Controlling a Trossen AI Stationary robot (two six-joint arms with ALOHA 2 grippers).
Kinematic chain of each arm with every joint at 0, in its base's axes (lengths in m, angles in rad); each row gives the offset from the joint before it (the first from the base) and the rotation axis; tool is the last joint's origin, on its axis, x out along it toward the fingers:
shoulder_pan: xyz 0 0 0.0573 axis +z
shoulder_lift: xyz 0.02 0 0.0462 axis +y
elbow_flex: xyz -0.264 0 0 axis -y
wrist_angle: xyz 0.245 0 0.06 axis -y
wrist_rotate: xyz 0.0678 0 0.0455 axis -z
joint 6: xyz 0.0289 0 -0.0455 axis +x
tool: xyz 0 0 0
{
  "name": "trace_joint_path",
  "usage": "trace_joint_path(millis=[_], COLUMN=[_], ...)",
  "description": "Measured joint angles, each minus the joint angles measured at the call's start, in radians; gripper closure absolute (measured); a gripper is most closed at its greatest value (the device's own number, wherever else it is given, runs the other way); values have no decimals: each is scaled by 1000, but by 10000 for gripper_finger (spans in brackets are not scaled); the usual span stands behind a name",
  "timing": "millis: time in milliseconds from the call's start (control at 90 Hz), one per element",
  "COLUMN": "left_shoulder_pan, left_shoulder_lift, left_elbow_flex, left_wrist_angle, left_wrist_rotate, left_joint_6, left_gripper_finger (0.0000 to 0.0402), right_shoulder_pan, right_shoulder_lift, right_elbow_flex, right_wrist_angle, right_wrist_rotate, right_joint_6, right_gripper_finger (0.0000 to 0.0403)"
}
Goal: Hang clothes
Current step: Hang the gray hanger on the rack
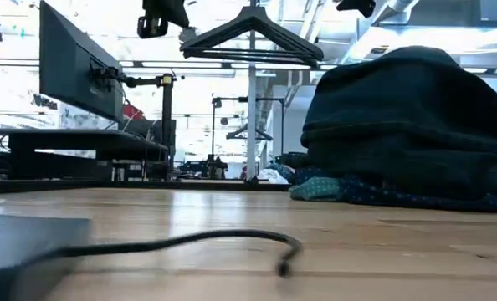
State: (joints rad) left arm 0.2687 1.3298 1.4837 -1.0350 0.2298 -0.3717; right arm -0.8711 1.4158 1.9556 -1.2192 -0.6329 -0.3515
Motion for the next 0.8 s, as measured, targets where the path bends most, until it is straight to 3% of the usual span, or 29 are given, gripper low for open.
trace_joint_path(millis=[278,444,678,800], left_shoulder_pan=[-43,-108,-324,-478], left_shoulder_lift=[79,103,132,143], left_elbow_flex=[0,0,0,0], left_wrist_angle=[-166,-170,-204,-216], left_wrist_rotate=[13,33,25,-82], left_joint_6=[57,66,60,60], left_gripper_finger=[395,350,273,264], right_shoulder_pan=[-1,-1,6,15], right_shoulder_lift=[0,2,13,12], right_elbow_flex=[0,0,-15,-64], right_wrist_angle=[0,0,-6,-9], right_wrist_rotate=[1,2,2,2], right_joint_6=[3,3,3,4], right_gripper_finger=[195,195,195,195])
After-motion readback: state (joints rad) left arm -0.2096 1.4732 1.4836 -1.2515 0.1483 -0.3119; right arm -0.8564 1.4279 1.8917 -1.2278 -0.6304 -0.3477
